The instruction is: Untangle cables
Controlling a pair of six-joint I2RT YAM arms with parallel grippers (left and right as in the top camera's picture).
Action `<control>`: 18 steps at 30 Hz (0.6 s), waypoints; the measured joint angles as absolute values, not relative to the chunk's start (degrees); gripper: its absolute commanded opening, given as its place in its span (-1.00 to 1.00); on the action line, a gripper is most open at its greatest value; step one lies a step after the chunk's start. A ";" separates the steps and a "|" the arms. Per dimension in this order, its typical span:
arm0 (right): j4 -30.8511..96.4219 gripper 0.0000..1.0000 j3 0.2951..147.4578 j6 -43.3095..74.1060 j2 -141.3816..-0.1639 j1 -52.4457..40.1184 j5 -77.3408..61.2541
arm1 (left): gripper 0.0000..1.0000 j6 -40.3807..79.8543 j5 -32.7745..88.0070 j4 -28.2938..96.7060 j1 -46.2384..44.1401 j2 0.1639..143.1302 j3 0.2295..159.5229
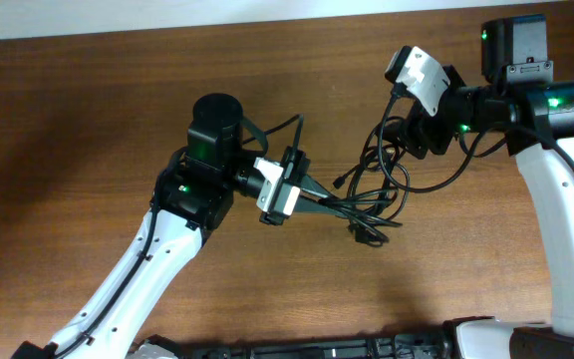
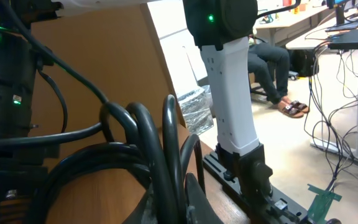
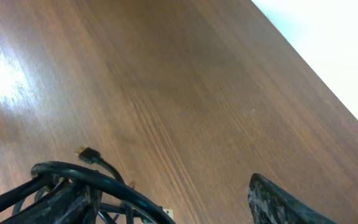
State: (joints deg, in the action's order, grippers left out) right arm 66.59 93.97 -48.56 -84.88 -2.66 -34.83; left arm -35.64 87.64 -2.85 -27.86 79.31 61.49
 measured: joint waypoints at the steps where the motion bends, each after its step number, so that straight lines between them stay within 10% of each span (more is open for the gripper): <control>1: 67.59 0.46 93.97 -50.09 -84.88 -2.66 -35.27 | -1.00 -35.64 87.64 -2.85 -27.86 79.31 61.49; 6: 69.95 -0.02 93.97 -59.40 -84.88 -2.66 -37.78 | -1.00 -35.64 87.64 -2.87 -28.01 79.31 61.49; 13: 69.97 -0.09 93.97 -67.09 -84.88 -2.66 -38.74 | -1.00 -35.79 86.67 -3.16 -30.35 79.31 61.49; 18: 72.16 -0.92 93.97 -71.94 -84.88 -2.66 -38.96 | -1.00 -35.81 85.89 -3.33 -30.44 79.31 61.49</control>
State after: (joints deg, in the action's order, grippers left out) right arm 72.16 93.97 -71.94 -84.88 -2.66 -38.96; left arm -35.81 85.89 -3.33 -30.44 79.31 61.49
